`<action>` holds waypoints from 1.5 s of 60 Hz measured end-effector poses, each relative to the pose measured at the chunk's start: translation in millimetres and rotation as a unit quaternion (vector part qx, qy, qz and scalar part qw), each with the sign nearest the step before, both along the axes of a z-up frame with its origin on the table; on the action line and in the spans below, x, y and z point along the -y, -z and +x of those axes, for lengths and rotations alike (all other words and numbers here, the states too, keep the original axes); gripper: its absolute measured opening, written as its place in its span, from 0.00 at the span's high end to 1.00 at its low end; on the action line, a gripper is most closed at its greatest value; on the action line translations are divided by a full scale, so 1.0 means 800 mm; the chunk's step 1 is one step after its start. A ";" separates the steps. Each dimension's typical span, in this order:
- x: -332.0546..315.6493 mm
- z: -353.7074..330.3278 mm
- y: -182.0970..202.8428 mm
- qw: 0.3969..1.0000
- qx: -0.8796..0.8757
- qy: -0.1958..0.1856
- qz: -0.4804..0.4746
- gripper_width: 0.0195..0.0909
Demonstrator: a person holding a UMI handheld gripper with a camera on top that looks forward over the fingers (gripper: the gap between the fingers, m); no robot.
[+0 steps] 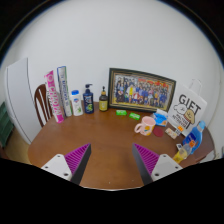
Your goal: Pour water
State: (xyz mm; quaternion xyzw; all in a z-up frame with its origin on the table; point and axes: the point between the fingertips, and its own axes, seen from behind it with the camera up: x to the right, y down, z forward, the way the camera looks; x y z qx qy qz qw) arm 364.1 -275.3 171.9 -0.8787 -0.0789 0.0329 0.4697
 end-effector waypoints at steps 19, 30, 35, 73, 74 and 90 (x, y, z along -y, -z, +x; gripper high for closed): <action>0.024 0.153 0.084 0.998 -0.006 0.057 -0.022 0.08; 0.041 0.280 0.151 0.993 -0.003 0.109 -0.033 0.07; 0.037 0.332 0.174 0.992 -0.006 0.127 -0.029 0.07; -0.135 0.444 0.240 0.994 -0.030 0.087 0.060 0.63; -0.135 0.442 0.240 0.994 -0.033 0.082 0.061 0.63; -0.143 0.445 0.234 0.995 -0.003 0.076 0.061 0.87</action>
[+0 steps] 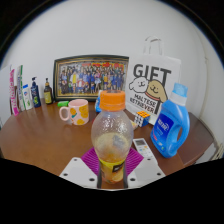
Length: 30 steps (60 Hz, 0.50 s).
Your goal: Pour water
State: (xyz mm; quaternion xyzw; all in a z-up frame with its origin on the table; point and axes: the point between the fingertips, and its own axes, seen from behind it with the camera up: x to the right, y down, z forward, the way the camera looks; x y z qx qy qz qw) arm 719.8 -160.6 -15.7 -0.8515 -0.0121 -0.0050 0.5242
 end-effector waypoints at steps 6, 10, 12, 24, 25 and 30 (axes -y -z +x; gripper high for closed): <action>-0.015 0.001 -0.021 1.000 0.023 0.004 0.005 0.87; -0.031 0.003 -0.041 0.999 0.047 0.009 0.011 0.87; -0.042 0.005 -0.051 0.998 0.064 0.012 0.013 0.87; -0.135 0.014 -0.116 0.972 0.234 0.011 0.023 0.87; -0.144 0.014 -0.120 0.968 0.251 0.010 0.023 0.87; -0.186 0.014 -0.136 0.940 0.340 0.003 0.013 0.87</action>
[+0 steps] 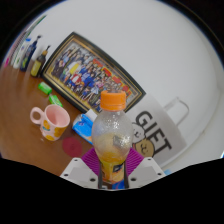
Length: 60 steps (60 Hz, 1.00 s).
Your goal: Pour water
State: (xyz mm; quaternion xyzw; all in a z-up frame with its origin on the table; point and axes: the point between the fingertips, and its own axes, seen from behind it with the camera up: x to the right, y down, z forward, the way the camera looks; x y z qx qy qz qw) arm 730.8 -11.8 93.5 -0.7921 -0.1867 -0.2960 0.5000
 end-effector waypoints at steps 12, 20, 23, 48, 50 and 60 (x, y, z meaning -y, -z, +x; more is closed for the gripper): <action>-0.086 -0.005 -0.008 0.959 0.277 -0.032 -0.058 0.87; -0.123 -0.012 0.000 0.899 0.425 -0.054 -0.094 0.87; -0.132 -0.016 0.001 0.875 0.468 -0.064 -0.103 0.87; -0.154 -0.035 -0.008 0.809 0.567 -0.101 -0.119 0.87; -0.154 -0.035 -0.008 0.815 0.558 -0.103 -0.116 0.87; -0.149 -0.043 -0.018 0.901 0.415 -0.103 -0.078 0.87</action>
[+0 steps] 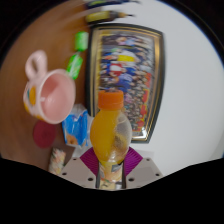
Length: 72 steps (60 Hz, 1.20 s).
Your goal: Pour water
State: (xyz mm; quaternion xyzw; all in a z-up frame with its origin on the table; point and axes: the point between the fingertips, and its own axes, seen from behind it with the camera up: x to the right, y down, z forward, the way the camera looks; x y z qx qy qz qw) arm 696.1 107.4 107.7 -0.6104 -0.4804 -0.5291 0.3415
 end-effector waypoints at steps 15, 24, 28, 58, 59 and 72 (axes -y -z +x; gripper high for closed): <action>0.020 -0.020 -0.015 0.912 -0.406 0.049 0.036 0.87; 0.019 -0.020 0.028 0.797 -0.597 0.089 0.024 0.87; 0.015 -0.020 0.050 0.751 -0.653 0.095 0.019 0.87; 0.000 -0.032 0.144 0.674 -0.735 0.074 0.009 0.84; 0.000 -0.033 0.144 0.675 -0.734 0.072 0.009 0.81; 0.012 -0.037 0.158 0.700 -0.708 0.086 -0.025 0.40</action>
